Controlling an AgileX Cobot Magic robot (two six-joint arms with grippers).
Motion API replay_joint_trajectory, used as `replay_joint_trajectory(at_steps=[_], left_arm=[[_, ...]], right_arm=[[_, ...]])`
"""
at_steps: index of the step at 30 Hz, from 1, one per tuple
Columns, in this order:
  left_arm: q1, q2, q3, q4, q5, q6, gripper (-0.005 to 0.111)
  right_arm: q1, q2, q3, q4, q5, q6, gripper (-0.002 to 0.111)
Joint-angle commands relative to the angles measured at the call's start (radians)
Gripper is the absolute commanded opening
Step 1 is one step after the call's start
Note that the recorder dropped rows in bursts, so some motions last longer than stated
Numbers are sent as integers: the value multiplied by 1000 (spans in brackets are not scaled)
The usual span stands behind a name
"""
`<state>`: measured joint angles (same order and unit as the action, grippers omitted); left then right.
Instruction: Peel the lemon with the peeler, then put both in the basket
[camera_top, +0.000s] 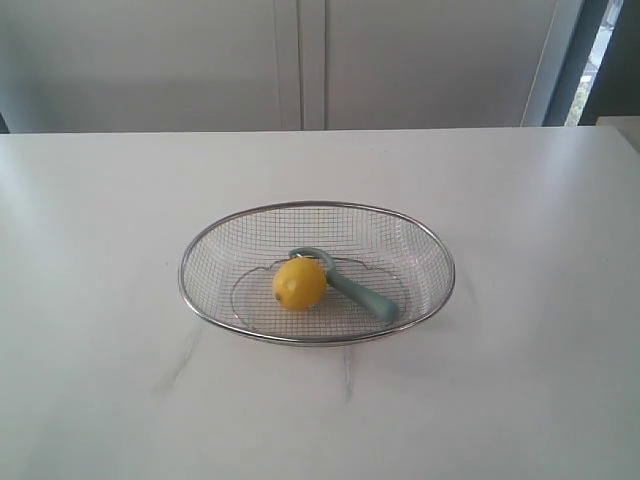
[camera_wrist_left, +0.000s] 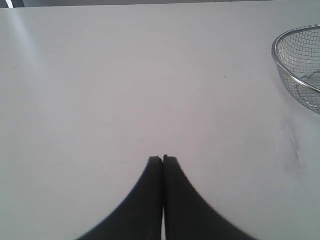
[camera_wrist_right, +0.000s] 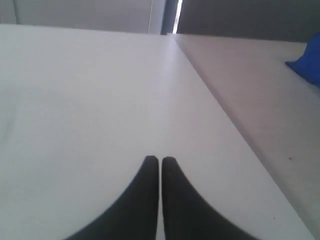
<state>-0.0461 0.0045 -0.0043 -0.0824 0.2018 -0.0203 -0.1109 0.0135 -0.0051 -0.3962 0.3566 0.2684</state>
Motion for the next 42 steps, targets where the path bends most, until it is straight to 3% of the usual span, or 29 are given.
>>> replay_joint_trajectory(at_steps=[1, 2, 4, 9, 11, 16, 32, 42], left_arm=[[3, -4, 4, 2, 1, -2, 0], [3, -4, 4, 2, 1, -2, 0], [3, -4, 4, 2, 1, -2, 0], [3, -4, 4, 2, 1, -2, 0], [3, -4, 4, 2, 1, -2, 0], [3, -4, 4, 2, 1, -2, 0], [3, -4, 4, 2, 1, -2, 0], [3, -4, 4, 2, 1, -2, 0]], right_arm=[[3, -14, 5, 173, -45, 1, 3], [12, -14, 5, 430, -43, 1, 3], [30, -14, 5, 607, -43, 1, 3], [40, -14, 5, 565, -27, -35, 3], [40, -14, 5, 550, -20, -210, 3], [40, -14, 5, 550, -20, -405, 3], [77, -14, 5, 538, -23, -405, 3], [82, -14, 5, 419, -23, -253, 3]])
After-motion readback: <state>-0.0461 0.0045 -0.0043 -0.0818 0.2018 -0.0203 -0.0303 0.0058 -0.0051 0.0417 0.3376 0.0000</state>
